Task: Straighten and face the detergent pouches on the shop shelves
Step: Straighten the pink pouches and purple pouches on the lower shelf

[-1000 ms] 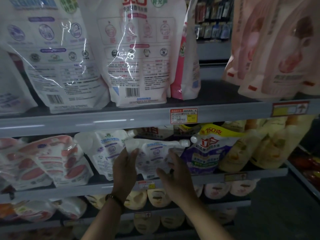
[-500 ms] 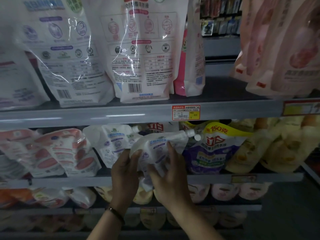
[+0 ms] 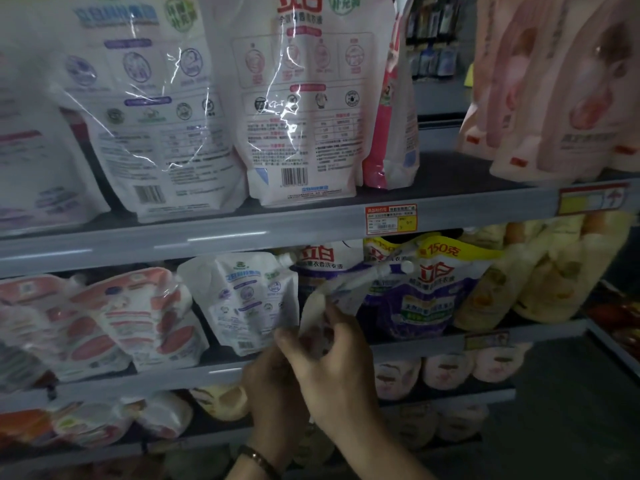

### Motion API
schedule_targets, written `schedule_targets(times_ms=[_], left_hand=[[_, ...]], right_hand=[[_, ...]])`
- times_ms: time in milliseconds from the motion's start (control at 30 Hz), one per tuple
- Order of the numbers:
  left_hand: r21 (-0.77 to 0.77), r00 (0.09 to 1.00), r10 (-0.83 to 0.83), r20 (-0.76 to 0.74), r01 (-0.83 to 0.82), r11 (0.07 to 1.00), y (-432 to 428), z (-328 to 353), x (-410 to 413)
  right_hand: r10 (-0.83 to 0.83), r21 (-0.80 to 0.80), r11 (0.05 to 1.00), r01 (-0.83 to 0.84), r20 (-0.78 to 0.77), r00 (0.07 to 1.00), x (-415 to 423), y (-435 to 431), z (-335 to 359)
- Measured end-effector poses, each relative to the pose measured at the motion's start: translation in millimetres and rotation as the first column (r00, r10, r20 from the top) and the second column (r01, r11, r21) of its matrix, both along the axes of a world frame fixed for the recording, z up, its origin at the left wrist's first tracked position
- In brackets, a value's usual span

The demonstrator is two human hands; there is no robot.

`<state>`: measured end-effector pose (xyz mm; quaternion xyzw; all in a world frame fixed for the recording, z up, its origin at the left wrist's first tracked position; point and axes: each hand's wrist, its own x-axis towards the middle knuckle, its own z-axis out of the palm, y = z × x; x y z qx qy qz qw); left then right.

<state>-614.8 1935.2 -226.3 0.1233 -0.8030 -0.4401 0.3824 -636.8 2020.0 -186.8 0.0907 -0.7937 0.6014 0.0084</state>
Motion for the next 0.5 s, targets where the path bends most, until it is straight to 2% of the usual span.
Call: schedule_targets(times_ms=[67, 100, 167, 267, 500], left_hand=[[-0.245, 1.000, 0.010, 0.003, -0.009, 0.969, -0.2, 4.8, 1.4], [-0.299, 1.000, 0.014, 0.008, -0.011, 0.954, -1.8, 3.5, 0.9], [-0.262, 0.999, -0.018, 0.028, 0.024, 0.965, -1.6, 3.0, 0.4], [-0.131, 0.989, -0.151, 0.001, 0.150, 0.980, 3.3, 5.6, 1.2], [-0.248, 0.976, -0.177, -0.130, 0.141, 0.959, 2.7, -0.1, -5.2]], right_hand=[[-0.077, 0.018, 0.997, 0.077, -0.032, 0.997, 1.0, -4.6, 0.7], [-0.111, 0.021, 0.993, 0.112, -0.045, 0.993, 1.2, -5.9, -0.2], [-0.166, 0.036, 0.985, 0.168, -0.062, 0.984, 1.8, -9.2, 1.0], [-0.253, 0.047, 0.964, 0.260, -0.119, 0.960, 0.0, -9.7, 0.3], [-0.378, 0.052, 0.914, 0.403, -0.254, 0.890, -6.1, 0.5, 2.6]])
